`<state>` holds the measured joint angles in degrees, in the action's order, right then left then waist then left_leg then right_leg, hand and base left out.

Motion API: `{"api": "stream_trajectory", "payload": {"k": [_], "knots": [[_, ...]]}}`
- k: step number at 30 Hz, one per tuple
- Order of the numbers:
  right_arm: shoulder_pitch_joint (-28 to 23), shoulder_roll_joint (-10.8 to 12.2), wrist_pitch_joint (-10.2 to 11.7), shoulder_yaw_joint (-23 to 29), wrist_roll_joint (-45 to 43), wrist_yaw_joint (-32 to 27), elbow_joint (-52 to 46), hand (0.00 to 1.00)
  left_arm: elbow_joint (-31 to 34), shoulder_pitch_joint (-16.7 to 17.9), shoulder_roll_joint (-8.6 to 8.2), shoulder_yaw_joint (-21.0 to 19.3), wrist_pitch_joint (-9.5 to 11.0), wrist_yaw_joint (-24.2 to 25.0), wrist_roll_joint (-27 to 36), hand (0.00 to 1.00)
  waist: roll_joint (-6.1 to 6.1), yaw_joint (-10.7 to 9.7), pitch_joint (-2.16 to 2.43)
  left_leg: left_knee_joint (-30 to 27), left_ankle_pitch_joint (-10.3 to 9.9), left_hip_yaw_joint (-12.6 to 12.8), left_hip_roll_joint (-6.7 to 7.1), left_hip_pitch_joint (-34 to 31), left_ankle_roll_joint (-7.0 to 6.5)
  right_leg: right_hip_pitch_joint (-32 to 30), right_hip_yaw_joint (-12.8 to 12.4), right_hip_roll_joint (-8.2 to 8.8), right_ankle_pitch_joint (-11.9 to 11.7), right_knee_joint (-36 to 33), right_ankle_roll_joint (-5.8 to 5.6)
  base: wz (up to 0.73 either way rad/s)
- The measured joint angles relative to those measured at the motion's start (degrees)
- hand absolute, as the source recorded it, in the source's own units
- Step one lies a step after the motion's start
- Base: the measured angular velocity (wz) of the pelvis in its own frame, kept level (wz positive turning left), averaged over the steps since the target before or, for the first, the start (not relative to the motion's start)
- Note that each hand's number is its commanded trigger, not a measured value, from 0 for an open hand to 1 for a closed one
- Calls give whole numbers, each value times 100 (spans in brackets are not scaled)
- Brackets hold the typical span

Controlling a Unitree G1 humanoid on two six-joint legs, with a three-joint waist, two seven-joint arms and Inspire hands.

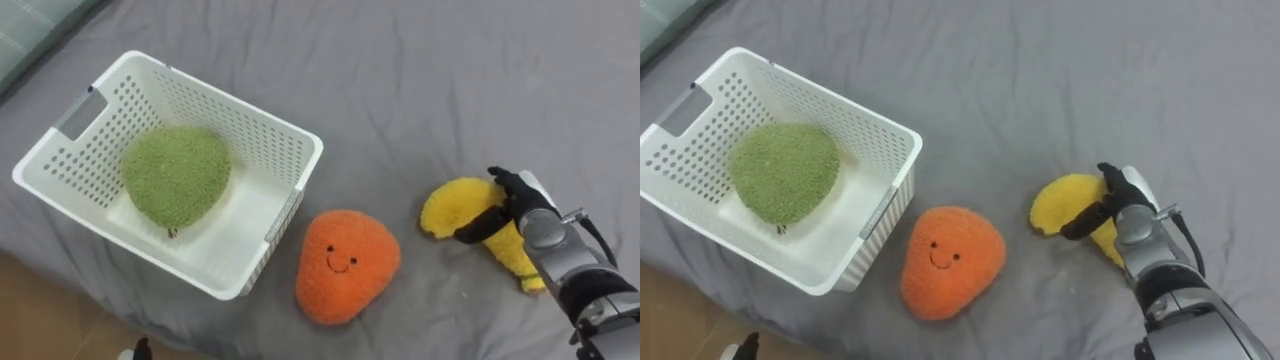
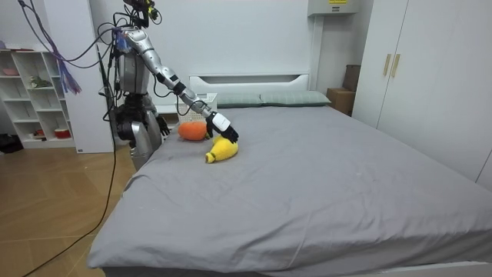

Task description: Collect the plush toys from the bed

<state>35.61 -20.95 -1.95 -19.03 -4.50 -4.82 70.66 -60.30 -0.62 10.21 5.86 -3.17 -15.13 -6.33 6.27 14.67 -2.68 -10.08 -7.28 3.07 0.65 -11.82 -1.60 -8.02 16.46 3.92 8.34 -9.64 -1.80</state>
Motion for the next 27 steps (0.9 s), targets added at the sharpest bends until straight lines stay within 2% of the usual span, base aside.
{"api": "stream_trajectory", "payload": {"k": [2,3,5,6,12,15,27], "knots": [[0,0,3,-4,-62,0,16,0,6,-11,1,-1,54,-21,0,0,-10,0,-7,0,0,1,0,-3,0,-3,29,3,0,-2,0,0],[1,0,4,-11,-96,-1,18,15,10,-12,1,-1,83,-32,0,0,-10,5,-7,-1,0,3,-3,-21,0,-19,59,4,0,-3,0,0],[14,0,3,-16,-203,-7,18,96,11,-18,1,-1,107,-45,-5,0,-7,12,-7,-19,0,-1,-4,-75,0,-62,93,3,0,-8,0,0],[21,0,3,-60,-273,-17,35,100,11,-22,1,0,107,-47,-7,0,-7,16,-7,-37,0,-7,-3,-97,0,-76,96,3,0,-10,1,0],[22,-29,-17,-227,-643,-153,57,100,10,-34,7,29,107,-52,9,0,-7,22,-7,-80,0,-36,2,-144,0,-78,149,-2,-7,-17,12,3],[24,-48,-59,-227,-710,-204,55,100,9,-62,26,188,106,-36,72,0,-6,21,-7,-81,-1,-44,2,-149,1,-78,169,-4,-10,-17,17,3],[-46,-19,-61,-225,-708,67,117,100,8,-112,30,207,107,90,112,0,-9,11,-6,-82,-1,-38,5,-148,1,-75,167,-4,-11,-9,18,0]]}}
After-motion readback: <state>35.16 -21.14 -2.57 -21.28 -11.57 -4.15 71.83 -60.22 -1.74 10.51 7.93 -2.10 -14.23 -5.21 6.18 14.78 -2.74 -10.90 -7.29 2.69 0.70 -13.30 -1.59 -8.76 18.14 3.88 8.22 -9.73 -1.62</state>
